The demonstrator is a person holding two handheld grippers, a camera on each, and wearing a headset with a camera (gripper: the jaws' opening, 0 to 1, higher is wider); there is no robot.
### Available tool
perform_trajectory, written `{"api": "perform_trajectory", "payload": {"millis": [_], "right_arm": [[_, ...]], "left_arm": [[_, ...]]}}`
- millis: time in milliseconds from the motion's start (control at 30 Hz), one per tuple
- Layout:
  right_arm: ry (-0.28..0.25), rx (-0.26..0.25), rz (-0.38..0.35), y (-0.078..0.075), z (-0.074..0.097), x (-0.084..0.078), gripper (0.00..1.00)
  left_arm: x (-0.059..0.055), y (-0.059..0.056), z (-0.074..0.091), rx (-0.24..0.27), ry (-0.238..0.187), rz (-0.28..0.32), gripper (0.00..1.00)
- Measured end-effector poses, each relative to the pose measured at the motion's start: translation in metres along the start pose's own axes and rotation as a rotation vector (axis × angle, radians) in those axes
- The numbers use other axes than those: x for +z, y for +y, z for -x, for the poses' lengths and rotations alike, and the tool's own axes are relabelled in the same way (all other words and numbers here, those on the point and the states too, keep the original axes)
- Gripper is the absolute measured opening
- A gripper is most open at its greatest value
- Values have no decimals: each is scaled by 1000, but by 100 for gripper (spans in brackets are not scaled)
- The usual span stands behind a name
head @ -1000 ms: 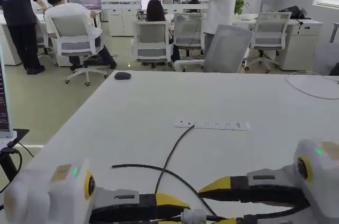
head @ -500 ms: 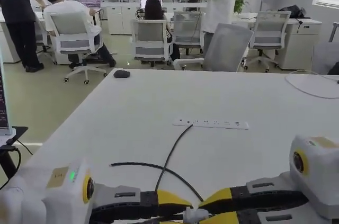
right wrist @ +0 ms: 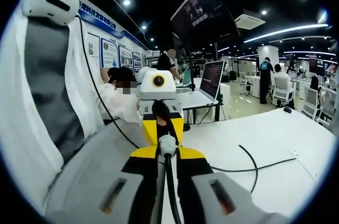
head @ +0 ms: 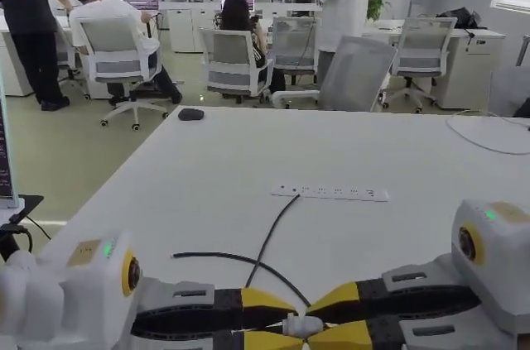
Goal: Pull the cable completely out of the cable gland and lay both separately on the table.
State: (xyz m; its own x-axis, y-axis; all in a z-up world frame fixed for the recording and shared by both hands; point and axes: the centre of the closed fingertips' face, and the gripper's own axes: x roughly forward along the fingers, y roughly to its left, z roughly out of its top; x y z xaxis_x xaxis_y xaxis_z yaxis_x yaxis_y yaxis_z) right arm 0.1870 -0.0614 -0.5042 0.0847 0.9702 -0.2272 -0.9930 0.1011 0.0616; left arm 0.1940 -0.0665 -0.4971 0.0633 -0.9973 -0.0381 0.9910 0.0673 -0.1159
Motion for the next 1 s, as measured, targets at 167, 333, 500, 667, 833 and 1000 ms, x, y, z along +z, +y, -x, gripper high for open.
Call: {"api": "perform_trajectory", "payload": {"millis": [167, 333, 500, 667, 833, 1000], "right_arm": [[16, -1, 95, 2, 2, 6, 9], [72, -29, 258, 3, 3, 7, 9], [126, -46, 385, 5, 2, 6, 9], [118, -54, 404, 2, 2, 4, 10], [92, -62, 392, 0, 1, 5, 12], [-27, -90, 117, -12, 3, 15, 25]], "left_arm": [[4, 1, 1, -28, 9, 38, 13], [3, 1, 1, -40, 22, 102, 13], [4, 1, 2, -45, 16, 148, 13], [5, 3, 3, -40, 11, 160, 14], [6, 4, 4, -27, -1, 122, 14], [8, 4, 3, -14, 6, 11, 15]]}}
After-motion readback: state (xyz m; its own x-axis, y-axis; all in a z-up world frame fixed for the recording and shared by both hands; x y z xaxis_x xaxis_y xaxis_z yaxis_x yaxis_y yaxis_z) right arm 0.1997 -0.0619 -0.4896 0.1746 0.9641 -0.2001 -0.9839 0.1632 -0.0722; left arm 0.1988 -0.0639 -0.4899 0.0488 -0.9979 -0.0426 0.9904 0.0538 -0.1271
